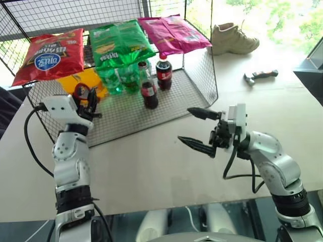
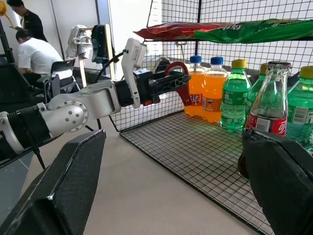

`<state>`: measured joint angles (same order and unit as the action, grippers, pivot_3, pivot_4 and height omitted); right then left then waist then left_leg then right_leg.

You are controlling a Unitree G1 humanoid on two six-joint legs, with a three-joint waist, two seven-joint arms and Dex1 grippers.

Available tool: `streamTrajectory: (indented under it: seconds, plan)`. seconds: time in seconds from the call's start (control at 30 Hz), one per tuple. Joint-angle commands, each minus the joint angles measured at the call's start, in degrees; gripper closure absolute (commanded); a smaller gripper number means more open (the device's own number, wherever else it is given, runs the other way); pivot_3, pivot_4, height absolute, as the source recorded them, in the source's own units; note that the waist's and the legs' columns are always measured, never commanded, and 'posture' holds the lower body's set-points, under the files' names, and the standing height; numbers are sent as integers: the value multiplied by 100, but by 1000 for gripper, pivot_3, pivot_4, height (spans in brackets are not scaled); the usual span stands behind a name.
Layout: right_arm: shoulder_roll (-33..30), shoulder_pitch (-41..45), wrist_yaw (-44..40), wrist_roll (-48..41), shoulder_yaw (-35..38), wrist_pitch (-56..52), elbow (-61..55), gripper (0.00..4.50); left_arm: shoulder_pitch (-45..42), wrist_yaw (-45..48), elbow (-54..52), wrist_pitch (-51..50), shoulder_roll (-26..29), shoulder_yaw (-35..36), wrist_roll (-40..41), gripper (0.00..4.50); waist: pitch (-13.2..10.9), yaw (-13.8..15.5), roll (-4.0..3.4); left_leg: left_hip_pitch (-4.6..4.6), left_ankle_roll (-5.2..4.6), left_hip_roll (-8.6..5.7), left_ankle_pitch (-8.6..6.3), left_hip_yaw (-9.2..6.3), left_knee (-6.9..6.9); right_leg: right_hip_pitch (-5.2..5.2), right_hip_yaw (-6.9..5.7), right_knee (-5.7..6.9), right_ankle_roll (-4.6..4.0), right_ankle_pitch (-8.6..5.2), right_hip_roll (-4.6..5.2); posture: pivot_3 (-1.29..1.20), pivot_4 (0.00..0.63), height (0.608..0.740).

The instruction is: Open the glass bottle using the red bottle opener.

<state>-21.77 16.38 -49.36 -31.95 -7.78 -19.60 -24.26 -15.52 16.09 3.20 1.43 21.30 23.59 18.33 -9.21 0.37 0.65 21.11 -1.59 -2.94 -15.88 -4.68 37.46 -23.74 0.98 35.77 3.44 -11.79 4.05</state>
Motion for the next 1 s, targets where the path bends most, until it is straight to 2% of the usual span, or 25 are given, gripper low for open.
streamTrajectory:
  seconds: [0.03,0.07,0.23,0.4,0.5,0.73,1.0]
  plan:
    - [-32,-1,9,-21,117,150,-175,0,71,-6,-267,-8,-34,48,169,4347,-1,4,2,0,0,0,0,-1,0,0,0,1,0,0,0,0,150,740]
    - [-36,6,8,-18,119,155,-163,0,90,-27,-308,-63,-62,90,249,4471,0,7,3,0,0,0,0,-2,0,0,-1,1,0,0,0,0,150,740]
    - [-72,36,-21,-23,128,160,-136,0,223,173,-779,-679,-183,219,1182,4471,0,6,4,-1,0,0,0,-2,0,0,-1,5,0,0,0,0,150,740]
    - [-85,94,-69,-3,99,166,-64,0,419,488,-1619,-1530,-457,338,2964,4471,-1,6,6,1,0,1,0,-4,0,0,-2,4,0,0,1,0,150,740]
    - [-86,148,-97,-7,85,149,-11,0,501,523,-1864,-1881,-543,384,3675,4471,-1,0,6,0,0,2,0,-2,1,0,0,5,0,0,1,0,150,740]
    - [-80,232,-127,-13,95,138,69,0,524,458,-1967,-2095,-566,447,4243,4471,-1,36,7,1,0,-2,0,-2,2,2,-1,3,0,0,-1,0,150,740]
    - [-51,272,-107,40,76,165,125,0,285,216,-1701,-1976,-555,756,4493,4471,-2,27,10,0,2,0,1,-2,2,2,0,3,-1,-1,-3,0,150,740]
